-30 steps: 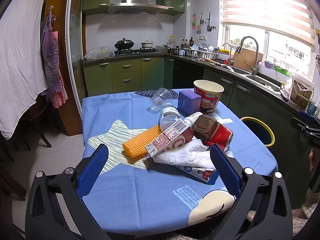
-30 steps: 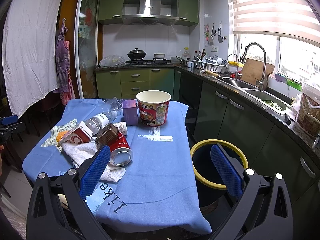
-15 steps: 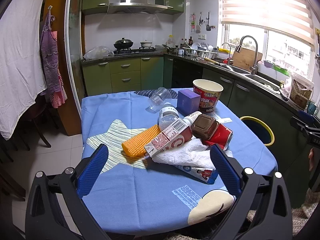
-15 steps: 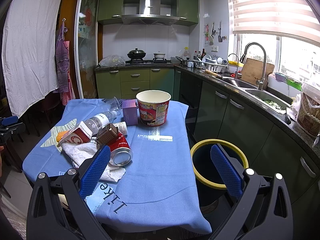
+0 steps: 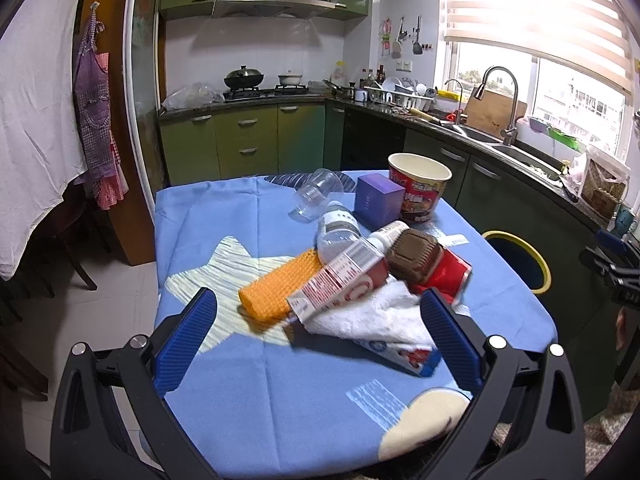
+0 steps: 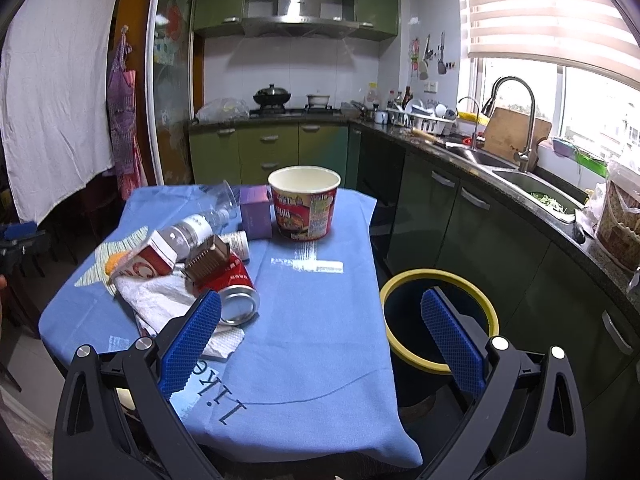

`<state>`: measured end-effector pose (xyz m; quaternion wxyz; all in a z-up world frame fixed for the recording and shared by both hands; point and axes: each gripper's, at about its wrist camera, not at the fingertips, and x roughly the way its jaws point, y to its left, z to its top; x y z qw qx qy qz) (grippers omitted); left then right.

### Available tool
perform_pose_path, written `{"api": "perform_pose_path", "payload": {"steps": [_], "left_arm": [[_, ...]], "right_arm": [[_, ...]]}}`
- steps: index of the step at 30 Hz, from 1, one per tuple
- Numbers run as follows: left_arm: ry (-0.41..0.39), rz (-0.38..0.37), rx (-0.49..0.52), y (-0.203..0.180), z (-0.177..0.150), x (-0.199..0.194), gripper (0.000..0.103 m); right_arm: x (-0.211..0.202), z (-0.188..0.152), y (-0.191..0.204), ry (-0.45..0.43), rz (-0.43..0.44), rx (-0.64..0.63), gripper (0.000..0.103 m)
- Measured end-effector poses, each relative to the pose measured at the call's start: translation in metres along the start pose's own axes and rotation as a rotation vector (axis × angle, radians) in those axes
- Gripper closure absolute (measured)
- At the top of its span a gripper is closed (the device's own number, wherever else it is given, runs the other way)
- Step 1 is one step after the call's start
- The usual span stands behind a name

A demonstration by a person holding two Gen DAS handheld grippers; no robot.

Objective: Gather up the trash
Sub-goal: 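Grasp the paper noodle cup with the right tool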

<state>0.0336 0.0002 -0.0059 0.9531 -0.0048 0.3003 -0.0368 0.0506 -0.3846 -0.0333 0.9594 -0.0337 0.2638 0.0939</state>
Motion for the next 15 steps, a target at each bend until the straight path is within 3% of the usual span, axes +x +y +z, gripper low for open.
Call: {"api": "perform_pose_path", "payload": {"steps": [5,9,15], "left_arm": [[0.026,0.033,-0.028,0.022,0.032,0.039,0.006],[0.043,0.059,-0.030,0.040,0.070,0.086,0.006],[0.088,0.062,-0.064,0.067,0.107,0.165,0.006]], "right_arm": [[0.033,0.031,-0.011,0.085,0.089,0.004,0.004],[0.083,0.077,-0.022,0.239,0.217,0.050,0.004],[0.169,0.146,-0.035,0.416,0.231,0.091,0.008]]}}
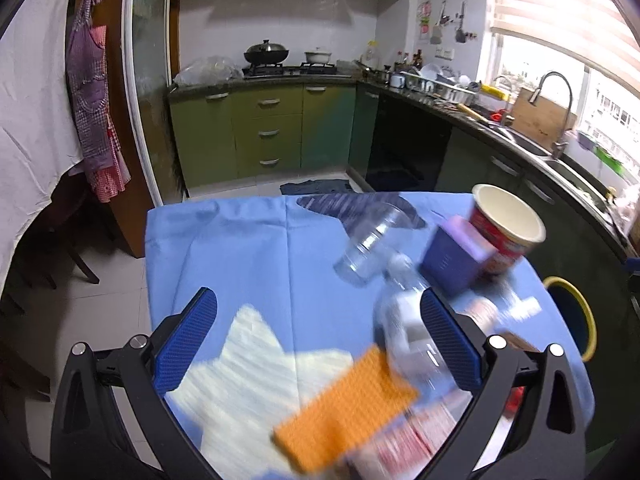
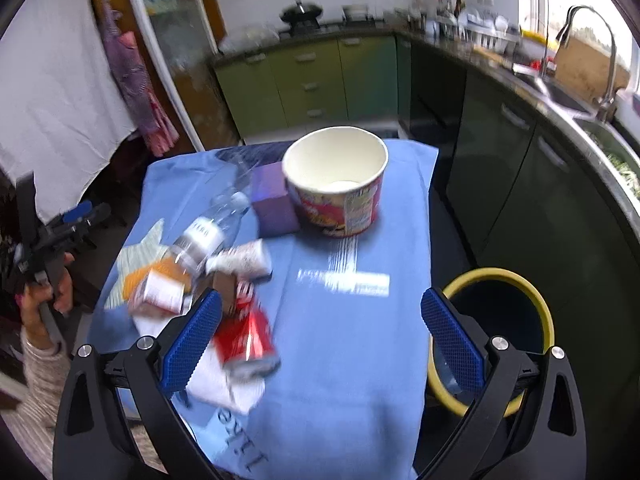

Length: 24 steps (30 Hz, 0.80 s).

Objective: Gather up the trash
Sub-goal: 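Grasp the paper noodle cup with the right tool, then carry the cup over the yellow-rimmed bin and open the right tool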

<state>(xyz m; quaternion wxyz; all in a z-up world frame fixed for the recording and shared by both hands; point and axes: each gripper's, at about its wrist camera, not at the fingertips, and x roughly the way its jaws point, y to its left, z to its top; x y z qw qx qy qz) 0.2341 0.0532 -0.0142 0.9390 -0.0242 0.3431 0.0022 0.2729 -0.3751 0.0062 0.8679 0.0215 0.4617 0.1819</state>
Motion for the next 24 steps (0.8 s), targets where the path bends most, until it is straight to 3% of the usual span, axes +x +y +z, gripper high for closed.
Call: {"api": "perform_pose_path", "payload": {"steps": [5,10,16,19,21,24], "left_arm": [[0.027,0.034,-0.038,0.015,0.008,0.057,0.006],[0.069,0.017,-0.081,0.032,-0.004,0.091,0.006],[0.103,0.000,-0.111,0.043,-0.018,0.105,0.006],[0.102,0.009,-0.105,0.044,-0.021,0.108,0.006],[0.094,0.017,-0.093,0.042,-0.022,0.106,0.006],[0.088,0.006,-0.087,0.040,-0.023,0.105,0.006]], "right_arm": [[0.056,0.075,-0.024,0.115,-0.031,0.093,0.026],[0.115,0.119,-0.046,0.213,-0.115,0.156,0.046],[0.169,0.142,-0.061,0.320,-0.166,0.198,0.063],[0.185,0.140,-0.064,0.346,-0.191,0.210,0.077],[0.193,0.138,-0.066,0.367,-0.200,0.221,0.080],[0.202,0.134,-0.071,0.379,-0.233,0.232,0.097]]}}
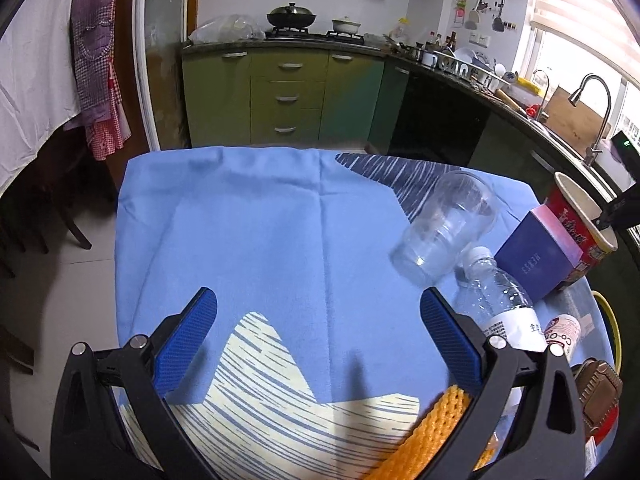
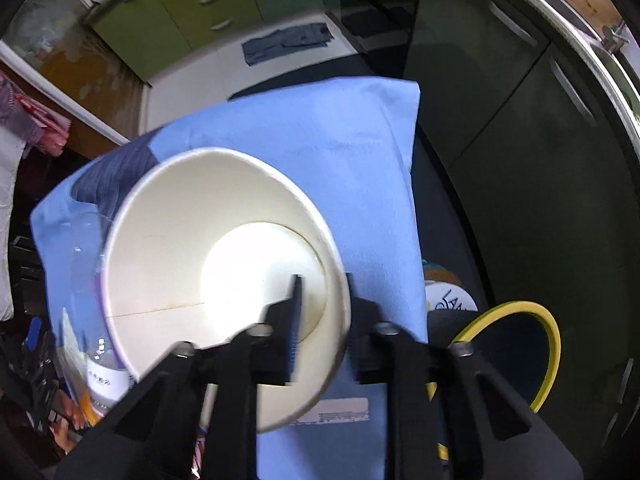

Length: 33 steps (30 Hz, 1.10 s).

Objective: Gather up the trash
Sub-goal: 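Carry the cup over the yellow-rimmed bin and open the right tool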

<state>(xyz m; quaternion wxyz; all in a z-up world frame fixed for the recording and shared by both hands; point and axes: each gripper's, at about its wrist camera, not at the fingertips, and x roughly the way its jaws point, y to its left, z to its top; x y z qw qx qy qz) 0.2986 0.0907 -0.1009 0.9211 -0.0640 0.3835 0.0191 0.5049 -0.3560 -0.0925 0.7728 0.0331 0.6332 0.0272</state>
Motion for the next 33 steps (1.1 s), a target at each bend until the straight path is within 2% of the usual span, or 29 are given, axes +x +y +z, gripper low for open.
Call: {"api": "perform_pose_path", "payload": {"steps": [3,7,11,13,16,20,23,29,32,33], "left_arm": [[0.002,-0.001,0.002,0.000,-0.001,0.000,0.006],[0.004,-0.005,0.004,0.000,-0.002,0.001,0.006],[-0.004,-0.017,-0.013,0.003,-0.001,-0.001,0.006],[-0.011,-0.016,-0.022,0.004,-0.001,-0.003,0.006],[-0.016,-0.020,-0.032,0.005,0.000,-0.005,0.006],[-0.035,-0.025,-0.021,0.002,0.000,-0.009,0.006],[-0.044,-0.027,-0.009,-0.001,-0.001,-0.010,0.006],[-0.052,-0.032,0.004,-0.004,-0.001,-0.010,0.006],[-0.047,-0.040,0.001,-0.003,-0.002,-0.008,0.006],[-0.044,-0.047,0.001,-0.003,-0.001,-0.008,0.006]], "right_arm": [[0.000,-0.002,-0.005,-0.006,0.020,0.007,0.098],[-0.030,-0.013,-0.022,-0.060,0.062,0.010,0.098],[-0.078,-0.040,-0.058,-0.127,0.097,0.045,0.098],[-0.100,-0.065,-0.090,-0.155,0.082,0.081,0.098],[-0.107,-0.100,-0.142,-0.140,0.049,0.154,0.098],[-0.076,-0.142,-0.211,-0.096,0.011,0.284,0.097],[-0.042,-0.154,-0.241,-0.059,-0.004,0.343,0.097],[0.023,-0.157,-0.272,0.007,-0.026,0.407,0.096],[0.043,-0.151,-0.280,0.036,-0.026,0.425,0.091],[0.046,-0.151,-0.280,0.040,-0.030,0.426,0.085]]}}
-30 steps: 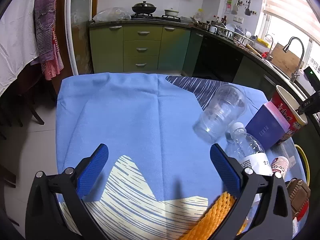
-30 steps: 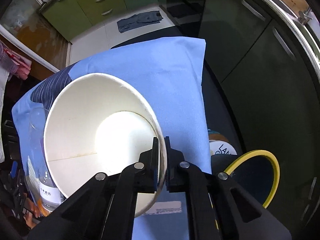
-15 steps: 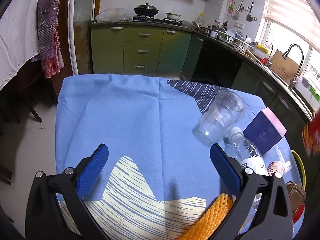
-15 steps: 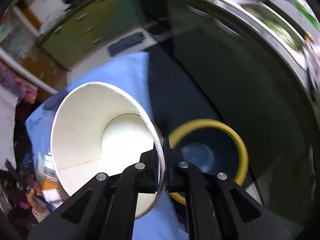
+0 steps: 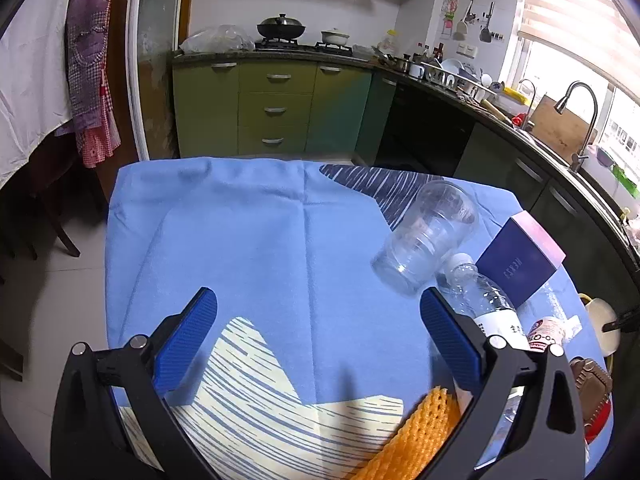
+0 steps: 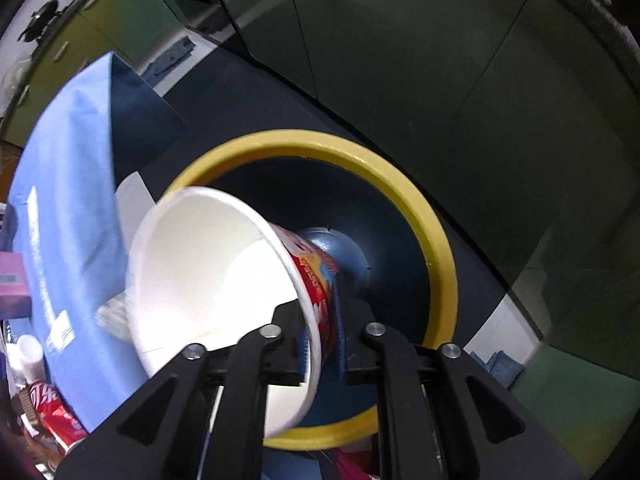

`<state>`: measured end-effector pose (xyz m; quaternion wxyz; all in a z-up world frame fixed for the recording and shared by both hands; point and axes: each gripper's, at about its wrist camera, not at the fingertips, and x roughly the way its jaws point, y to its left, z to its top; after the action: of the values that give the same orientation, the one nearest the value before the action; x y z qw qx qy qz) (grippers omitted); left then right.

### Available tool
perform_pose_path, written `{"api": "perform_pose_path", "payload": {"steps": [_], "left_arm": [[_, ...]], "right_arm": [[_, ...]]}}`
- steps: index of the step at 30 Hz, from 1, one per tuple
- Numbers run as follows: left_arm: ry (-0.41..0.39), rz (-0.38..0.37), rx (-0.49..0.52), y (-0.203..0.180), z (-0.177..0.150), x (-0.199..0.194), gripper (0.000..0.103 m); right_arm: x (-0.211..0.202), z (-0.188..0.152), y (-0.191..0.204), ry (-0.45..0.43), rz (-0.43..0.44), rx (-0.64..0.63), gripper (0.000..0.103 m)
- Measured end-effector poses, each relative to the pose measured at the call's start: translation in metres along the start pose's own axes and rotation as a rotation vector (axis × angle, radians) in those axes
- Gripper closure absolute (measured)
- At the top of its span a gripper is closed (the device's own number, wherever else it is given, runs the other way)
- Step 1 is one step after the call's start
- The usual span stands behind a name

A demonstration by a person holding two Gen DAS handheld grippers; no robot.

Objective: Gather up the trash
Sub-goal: 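Carry the cup over the yellow-rimmed bin and open the right tool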

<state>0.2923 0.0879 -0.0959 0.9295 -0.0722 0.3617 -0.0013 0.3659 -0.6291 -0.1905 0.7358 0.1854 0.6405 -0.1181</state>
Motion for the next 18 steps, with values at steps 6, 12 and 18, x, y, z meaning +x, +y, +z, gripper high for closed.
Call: {"api": "perform_pose_path", "payload": {"steps": [6,12,18], "left_arm": [[0.006,-0.052,0.018,-0.006,0.000,-0.003,0.006],[0.017,-0.254,0.063,-0.021,0.001,-0.031,0.006],[0.087,-0.579,0.382,-0.049,-0.021,-0.075,0.006]], "right_arm": [[-0.002,-0.004,0.009,-0.018,0.023,-0.017,0.070],[-0.034,-0.032,0.022,-0.066,0.110,-0.075,0.068],[-0.062,-0.072,0.031,-0.085,0.184,-0.140,0.063]]}}
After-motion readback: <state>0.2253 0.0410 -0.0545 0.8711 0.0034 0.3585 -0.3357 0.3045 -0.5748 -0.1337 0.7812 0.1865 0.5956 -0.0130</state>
